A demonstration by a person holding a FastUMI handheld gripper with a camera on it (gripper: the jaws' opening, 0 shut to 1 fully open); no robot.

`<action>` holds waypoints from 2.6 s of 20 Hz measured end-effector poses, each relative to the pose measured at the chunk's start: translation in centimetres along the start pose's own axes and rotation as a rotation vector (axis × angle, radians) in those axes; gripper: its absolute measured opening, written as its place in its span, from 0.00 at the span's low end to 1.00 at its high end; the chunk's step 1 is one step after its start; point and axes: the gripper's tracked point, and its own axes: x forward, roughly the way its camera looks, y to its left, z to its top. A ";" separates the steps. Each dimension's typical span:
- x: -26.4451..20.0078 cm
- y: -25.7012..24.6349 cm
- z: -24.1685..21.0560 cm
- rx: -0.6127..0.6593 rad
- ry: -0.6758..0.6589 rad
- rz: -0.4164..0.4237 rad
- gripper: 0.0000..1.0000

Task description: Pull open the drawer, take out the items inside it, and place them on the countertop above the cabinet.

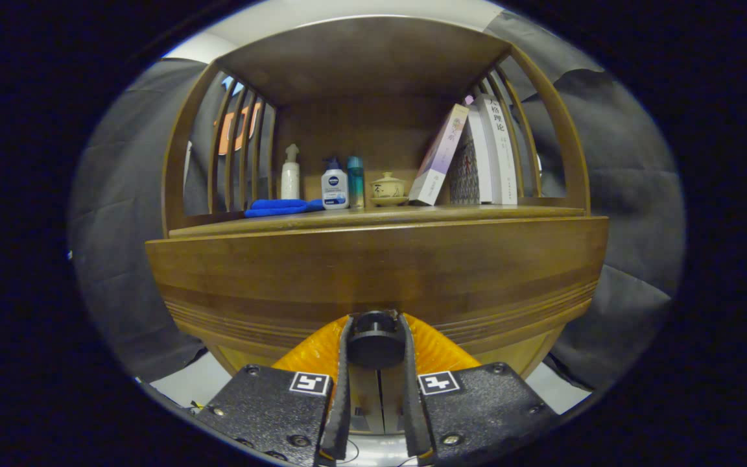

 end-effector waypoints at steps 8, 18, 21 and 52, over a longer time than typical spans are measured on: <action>-7.7 0.0 -2.1 0.000 0.013 0.022 0.36; -13.9 0.3 -4.1 -0.007 0.041 0.056 0.36; -15.4 0.4 -4.5 -0.002 0.050 0.067 0.36; -24.2 1.4 -4.7 -0.071 0.154 0.160 0.53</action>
